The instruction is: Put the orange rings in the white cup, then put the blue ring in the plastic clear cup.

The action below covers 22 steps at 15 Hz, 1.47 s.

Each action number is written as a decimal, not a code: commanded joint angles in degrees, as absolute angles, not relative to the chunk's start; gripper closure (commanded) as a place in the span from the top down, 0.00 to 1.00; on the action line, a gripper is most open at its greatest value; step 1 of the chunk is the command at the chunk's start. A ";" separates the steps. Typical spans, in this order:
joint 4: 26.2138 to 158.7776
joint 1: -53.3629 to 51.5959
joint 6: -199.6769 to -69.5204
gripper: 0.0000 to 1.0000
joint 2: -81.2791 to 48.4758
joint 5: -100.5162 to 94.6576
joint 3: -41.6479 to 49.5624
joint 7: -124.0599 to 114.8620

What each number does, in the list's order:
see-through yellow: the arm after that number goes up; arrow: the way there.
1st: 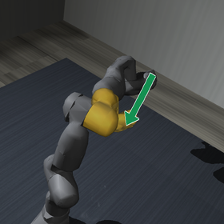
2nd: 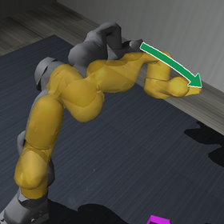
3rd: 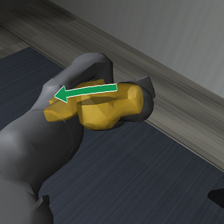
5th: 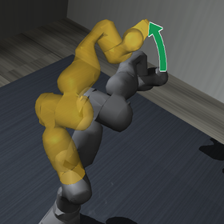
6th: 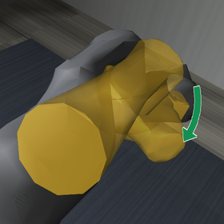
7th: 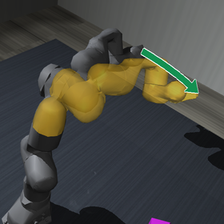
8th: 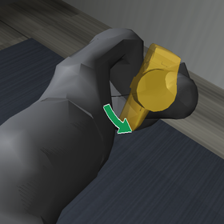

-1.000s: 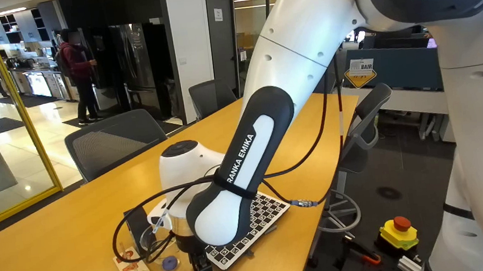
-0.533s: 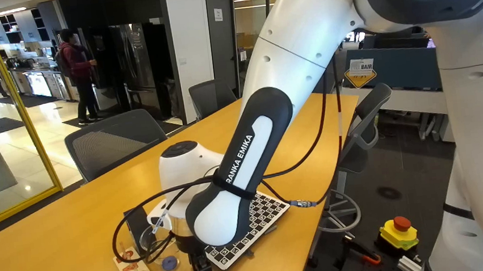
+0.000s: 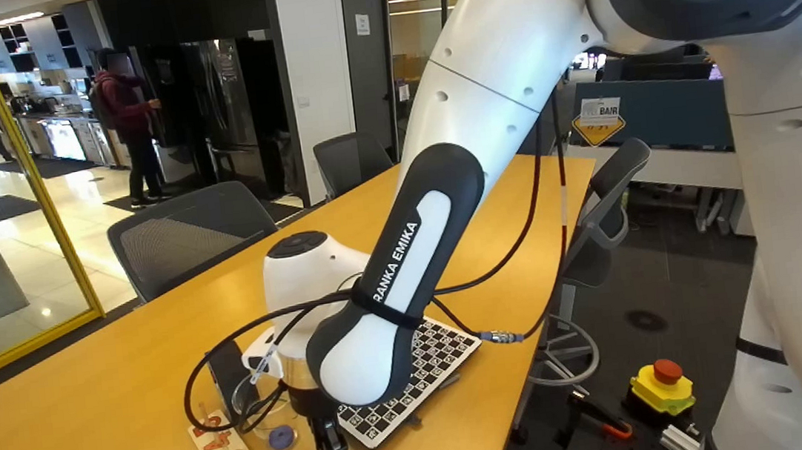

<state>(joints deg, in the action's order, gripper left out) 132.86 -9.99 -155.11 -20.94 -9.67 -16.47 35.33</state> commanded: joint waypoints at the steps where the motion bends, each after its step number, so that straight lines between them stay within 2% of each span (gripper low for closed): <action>1: 132.33 -8.93 -156.15 0.21 -21.27 -9.75 -17.46 35.74; 9: 136.96 -10.19 -160.23 0.21 -14.91 -10.38 -16.10 26.34; 15: 137.96 -12.30 -156.14 0.21 -8.50 -15.50 -10.75 12.69; 22: 127.73 -8.36 -151.00 0.21 -8.02 -21.51 -4.18 7.42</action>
<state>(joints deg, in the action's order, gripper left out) 133.11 -9.94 -153.91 -7.52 -20.05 -5.74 8.69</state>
